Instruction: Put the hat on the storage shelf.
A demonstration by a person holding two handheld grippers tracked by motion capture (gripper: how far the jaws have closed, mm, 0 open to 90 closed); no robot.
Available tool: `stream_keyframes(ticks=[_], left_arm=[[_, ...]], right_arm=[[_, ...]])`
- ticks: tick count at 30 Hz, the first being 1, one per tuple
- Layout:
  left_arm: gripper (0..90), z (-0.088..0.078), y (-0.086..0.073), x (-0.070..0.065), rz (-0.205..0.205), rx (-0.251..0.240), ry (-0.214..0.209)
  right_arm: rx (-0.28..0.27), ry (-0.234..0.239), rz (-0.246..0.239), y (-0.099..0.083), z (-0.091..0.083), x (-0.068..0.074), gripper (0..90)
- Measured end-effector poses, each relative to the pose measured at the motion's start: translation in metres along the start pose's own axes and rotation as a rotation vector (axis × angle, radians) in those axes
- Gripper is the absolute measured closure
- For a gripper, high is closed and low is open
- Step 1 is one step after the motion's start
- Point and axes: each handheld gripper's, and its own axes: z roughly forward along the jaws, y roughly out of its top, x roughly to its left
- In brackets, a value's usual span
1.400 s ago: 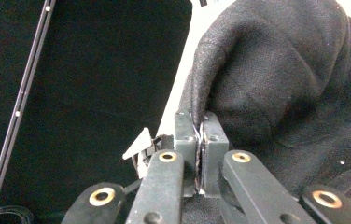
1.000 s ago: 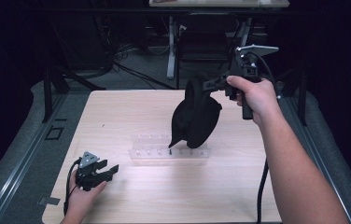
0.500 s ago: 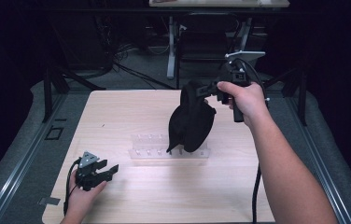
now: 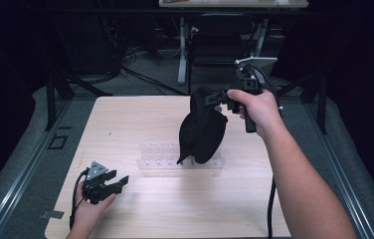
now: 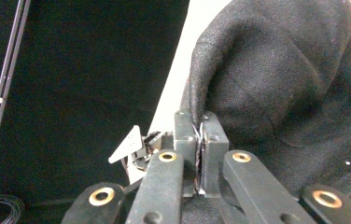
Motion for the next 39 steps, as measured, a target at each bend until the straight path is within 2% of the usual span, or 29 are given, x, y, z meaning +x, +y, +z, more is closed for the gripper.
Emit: stream_keyframes(ticks=[11,20,26,29,34,39], left_arm=[[45.0,-0.003,0.008,-0.013,0.024,-0.030,-0.035],[45.5,-0.004,0.015,-0.019,0.042,-0.055,-0.047],[46.2,-0.005,0.022,-0.026,0.053,-0.070,-0.069],[46.8,-0.005,0.028,-0.030,0.075,-0.077,-0.070],[49.6,-0.005,0.038,-0.037,0.079,-0.100,-0.080],[52.2,-0.003,0.049,-0.048,0.100,-0.105,-0.108]], right_arm=[[0.037,0.017,-0.024,-0.002,0.018,0.015,88.1],[0.030,0.037,-0.020,-0.001,0.025,0.017,88.1],[0.020,0.046,-0.009,0.000,0.028,0.018,88.1],[0.026,0.060,-0.006,0.000,0.031,0.018,88.1],[0.031,0.073,-0.004,0.000,0.036,0.020,88.0],[0.030,0.080,-0.004,0.001,0.040,0.022,88.0]])
